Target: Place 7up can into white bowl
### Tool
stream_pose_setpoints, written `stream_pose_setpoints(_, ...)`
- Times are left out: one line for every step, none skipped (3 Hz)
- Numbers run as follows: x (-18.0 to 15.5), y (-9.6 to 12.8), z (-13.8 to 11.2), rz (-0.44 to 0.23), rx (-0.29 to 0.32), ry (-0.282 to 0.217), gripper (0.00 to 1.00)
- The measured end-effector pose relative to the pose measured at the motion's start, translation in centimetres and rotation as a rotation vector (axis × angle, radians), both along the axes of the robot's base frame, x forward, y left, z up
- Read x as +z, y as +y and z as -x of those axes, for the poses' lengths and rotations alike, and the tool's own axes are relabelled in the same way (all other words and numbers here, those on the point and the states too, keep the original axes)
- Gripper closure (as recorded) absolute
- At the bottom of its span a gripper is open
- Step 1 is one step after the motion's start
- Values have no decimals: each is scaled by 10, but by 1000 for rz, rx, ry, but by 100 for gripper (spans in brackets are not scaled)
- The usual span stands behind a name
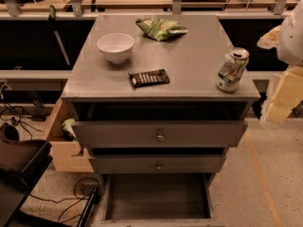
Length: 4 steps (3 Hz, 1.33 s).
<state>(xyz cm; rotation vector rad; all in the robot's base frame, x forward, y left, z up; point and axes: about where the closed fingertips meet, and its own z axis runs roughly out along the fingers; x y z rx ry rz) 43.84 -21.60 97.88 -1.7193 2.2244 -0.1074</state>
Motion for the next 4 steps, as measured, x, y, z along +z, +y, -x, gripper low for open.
stream_pose_setpoints(0,0,0,0,0,0,0)
stream_pose_setpoints(10,-1,-18,-74,9,-64,0)
stream_pose_setpoints(20,-4,-34,-168,16,-133,0)
stream_pose_setpoints(25,-19,-49,-297,6,-213,0)
